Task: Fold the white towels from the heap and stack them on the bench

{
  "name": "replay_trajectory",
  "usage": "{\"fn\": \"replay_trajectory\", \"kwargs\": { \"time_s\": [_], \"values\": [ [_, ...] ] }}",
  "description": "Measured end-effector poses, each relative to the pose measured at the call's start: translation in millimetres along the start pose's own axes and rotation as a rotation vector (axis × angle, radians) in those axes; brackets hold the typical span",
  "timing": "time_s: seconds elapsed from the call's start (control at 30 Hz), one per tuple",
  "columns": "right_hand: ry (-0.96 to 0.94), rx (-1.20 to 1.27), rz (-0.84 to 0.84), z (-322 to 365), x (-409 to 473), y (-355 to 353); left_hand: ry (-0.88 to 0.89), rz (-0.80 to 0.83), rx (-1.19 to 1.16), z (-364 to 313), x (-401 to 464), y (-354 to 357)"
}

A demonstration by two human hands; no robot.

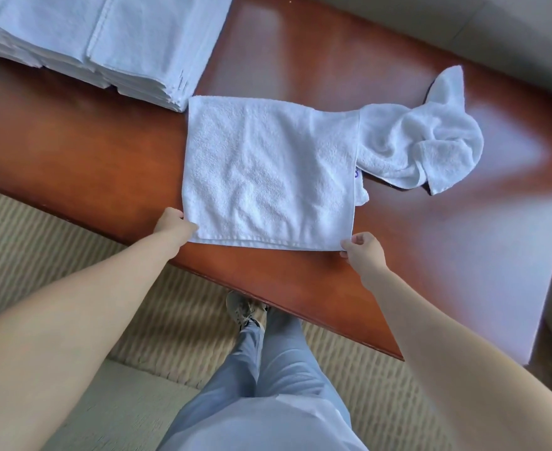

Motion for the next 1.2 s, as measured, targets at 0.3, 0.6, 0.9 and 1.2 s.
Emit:
{"fn": "replay_trajectory", "kwargs": {
  "time_s": [0.3, 0.6, 0.9, 1.2],
  "values": [
    [-0.040, -0.028, 0.041, -4.1, 2.5, 3.7, 0.037, -0.044, -0.067, 7.2, 13.6, 4.1],
    [-0.056, 0.076, 0.008, 15.5, -18.5, -2.8, 0.070, -0.034, -0.283, 16.9, -7.5, -20.7],
    [-0.107, -0.297, -0.037, 1.1, -7.4, 4.8, 0.219, -0.026, 0.090, 51.4, -1.1, 2.3],
    [-0.087, -0.239, 0.025, 9.6, -1.2, 7.5, 0.259, 0.100, 0.046, 35.6, 1.1, 11.9]
  ]
}}
Point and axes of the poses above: each hand's wrist, its own x-axis towards the middle knuckle, its own y-axis out of the palm, z = x × y, the point moved 1 cm from there along x, towards the middle knuckle, and after that the axes turned 15 degrees about x, right-handed, at the moved point
